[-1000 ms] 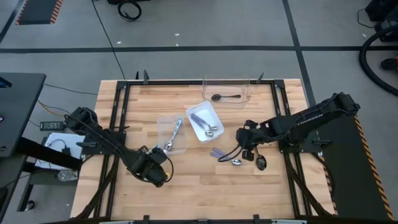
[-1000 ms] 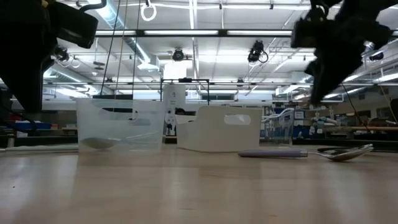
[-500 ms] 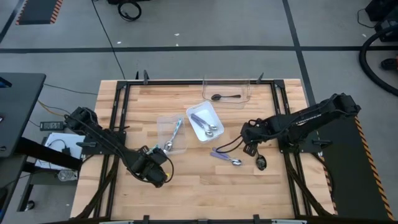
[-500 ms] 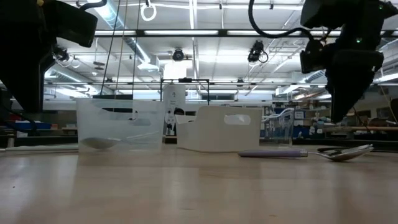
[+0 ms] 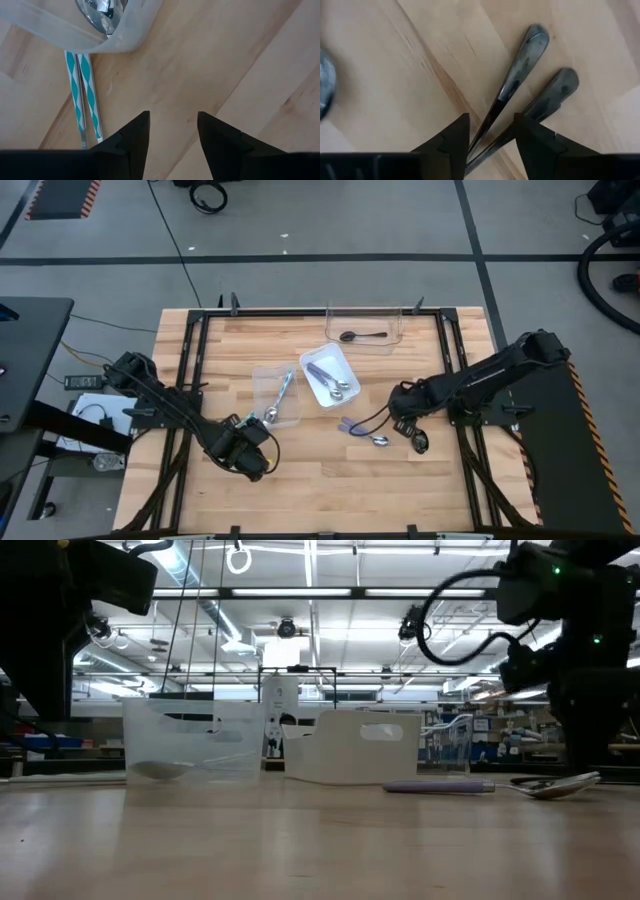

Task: Sort silverware by color (type)
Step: Put the black spoon into the top transparent bin

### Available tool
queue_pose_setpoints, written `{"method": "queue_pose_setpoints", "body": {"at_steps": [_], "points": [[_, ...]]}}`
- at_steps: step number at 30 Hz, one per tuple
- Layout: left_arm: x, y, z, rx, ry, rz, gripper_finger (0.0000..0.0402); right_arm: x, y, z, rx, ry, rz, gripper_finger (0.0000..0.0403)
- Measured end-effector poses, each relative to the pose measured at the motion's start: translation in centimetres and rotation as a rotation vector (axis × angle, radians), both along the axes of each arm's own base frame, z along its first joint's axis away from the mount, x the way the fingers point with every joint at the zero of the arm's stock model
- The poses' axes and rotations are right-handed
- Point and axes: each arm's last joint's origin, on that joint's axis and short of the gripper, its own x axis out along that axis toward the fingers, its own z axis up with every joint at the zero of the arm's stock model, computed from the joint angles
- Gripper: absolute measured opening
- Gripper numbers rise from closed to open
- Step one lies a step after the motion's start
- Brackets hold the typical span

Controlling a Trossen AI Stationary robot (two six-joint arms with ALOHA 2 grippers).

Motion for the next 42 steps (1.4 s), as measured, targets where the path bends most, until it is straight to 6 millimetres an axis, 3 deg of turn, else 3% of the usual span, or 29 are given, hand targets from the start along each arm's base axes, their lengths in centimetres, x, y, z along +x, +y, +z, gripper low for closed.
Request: {"method": "queue_pose_setpoints", "body": {"at_steps": [13,23,42], "points": [[-0.2,-0.3,0.0,-0.005,-0.004,-0.008,0.0172,0.8,0.4,-1.6,0.056,0.063,0.035,0.0122],[-0.1,-0.5,0.0,-0.014,-0.018,-0.011,0.0172,1.2,0.5,-1.6,0.094,0.027,0.064,0.0019],[0.0,-0.6,0.0,-0.021,-0.028,-0.011,0.0172,0.6,-0.2,1.6,0.087,-0.171,0.058,0.0023]]}}
